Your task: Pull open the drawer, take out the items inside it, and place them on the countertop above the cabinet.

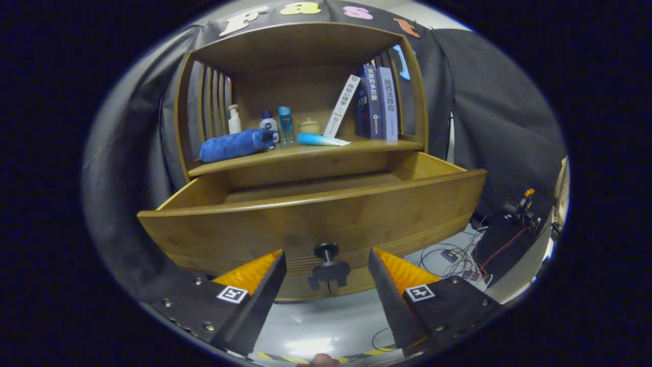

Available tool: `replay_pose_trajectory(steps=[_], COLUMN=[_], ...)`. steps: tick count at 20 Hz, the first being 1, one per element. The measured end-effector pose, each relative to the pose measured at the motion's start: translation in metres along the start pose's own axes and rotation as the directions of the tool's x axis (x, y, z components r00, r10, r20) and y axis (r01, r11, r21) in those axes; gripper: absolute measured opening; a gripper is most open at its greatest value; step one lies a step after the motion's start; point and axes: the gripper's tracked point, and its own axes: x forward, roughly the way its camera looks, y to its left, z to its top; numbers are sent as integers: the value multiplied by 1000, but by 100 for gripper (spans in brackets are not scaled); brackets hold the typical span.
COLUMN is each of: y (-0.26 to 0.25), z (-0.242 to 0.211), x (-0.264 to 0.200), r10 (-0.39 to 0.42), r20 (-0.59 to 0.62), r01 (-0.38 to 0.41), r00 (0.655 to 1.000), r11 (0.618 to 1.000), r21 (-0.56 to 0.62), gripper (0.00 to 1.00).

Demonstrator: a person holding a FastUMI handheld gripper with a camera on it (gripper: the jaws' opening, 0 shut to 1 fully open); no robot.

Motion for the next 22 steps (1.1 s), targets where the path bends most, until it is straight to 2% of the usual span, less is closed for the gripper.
replay_pose_trajectory(steps=[6, 9, 22], y=[-6, -3, -16], z=[-8, -11, 8], x=[17, 18, 10], r10=[-42, -28, -83], r20=[-36, -49, 46], r01=[41, 27, 83], r00=[998, 998, 996], r11=[999, 1000, 997], r21=[-32, -14, -4], gripper=[96, 95, 93])
